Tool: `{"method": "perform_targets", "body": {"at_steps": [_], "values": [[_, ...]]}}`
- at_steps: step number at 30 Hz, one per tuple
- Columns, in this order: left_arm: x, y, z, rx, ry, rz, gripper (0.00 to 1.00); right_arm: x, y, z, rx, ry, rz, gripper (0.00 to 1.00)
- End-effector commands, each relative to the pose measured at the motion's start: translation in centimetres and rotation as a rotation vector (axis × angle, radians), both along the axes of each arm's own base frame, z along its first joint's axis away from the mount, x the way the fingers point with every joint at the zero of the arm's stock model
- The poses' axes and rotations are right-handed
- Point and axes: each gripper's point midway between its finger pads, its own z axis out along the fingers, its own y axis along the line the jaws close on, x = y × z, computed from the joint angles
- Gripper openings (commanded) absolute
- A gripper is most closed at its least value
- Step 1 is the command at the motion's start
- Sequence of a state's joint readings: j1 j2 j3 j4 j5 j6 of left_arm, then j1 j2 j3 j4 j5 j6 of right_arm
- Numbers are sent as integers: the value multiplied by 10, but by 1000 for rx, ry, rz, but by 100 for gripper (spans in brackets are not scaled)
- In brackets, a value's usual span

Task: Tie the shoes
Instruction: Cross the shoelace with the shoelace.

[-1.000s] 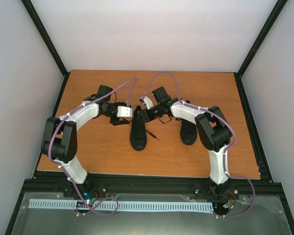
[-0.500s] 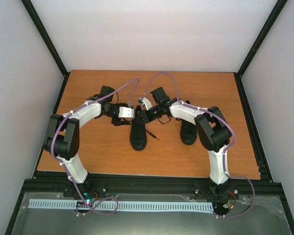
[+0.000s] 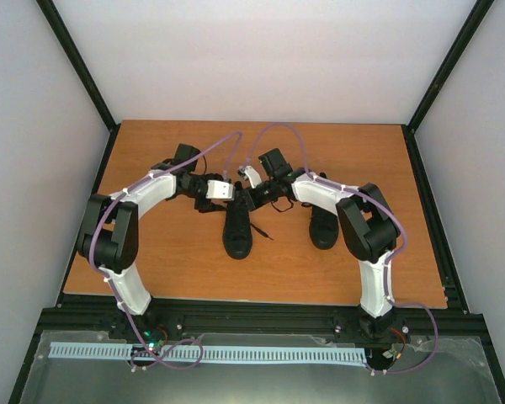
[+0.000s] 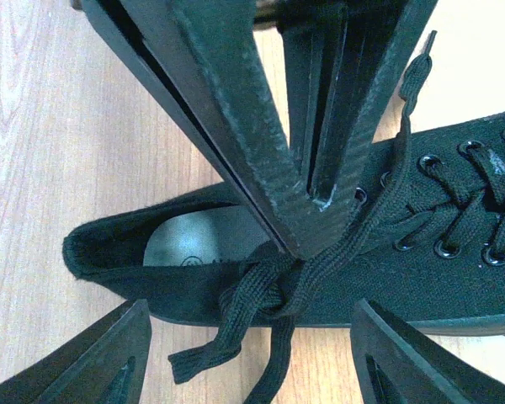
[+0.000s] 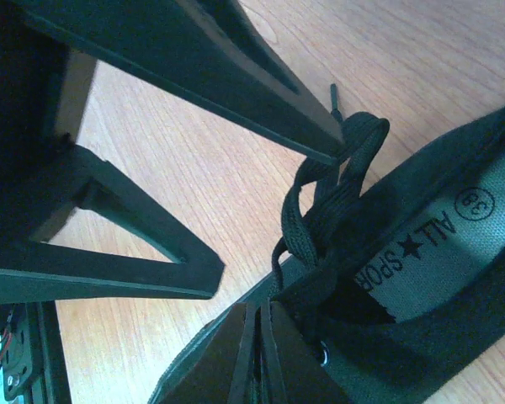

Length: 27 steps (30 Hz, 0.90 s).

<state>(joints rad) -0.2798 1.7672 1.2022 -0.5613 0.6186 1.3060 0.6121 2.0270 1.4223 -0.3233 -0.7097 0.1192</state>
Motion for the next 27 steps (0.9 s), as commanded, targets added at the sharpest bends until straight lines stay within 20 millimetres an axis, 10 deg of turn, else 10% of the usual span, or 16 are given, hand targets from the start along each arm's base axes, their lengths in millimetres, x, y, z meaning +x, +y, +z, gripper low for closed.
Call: {"method": "perform_targets", "body": {"at_steps": [1, 13, 27], "values": [[5, -13, 3, -24, -9, -33, 68, 1, 4, 30, 35, -65, 11, 5], [7, -23, -4, -18, 8, -51, 60, -3, 6, 30, 51, -53, 33, 4], [6, -31, 1, -68, 77, -28, 16, -6, 8, 37, 80, -51, 58, 3]]}}
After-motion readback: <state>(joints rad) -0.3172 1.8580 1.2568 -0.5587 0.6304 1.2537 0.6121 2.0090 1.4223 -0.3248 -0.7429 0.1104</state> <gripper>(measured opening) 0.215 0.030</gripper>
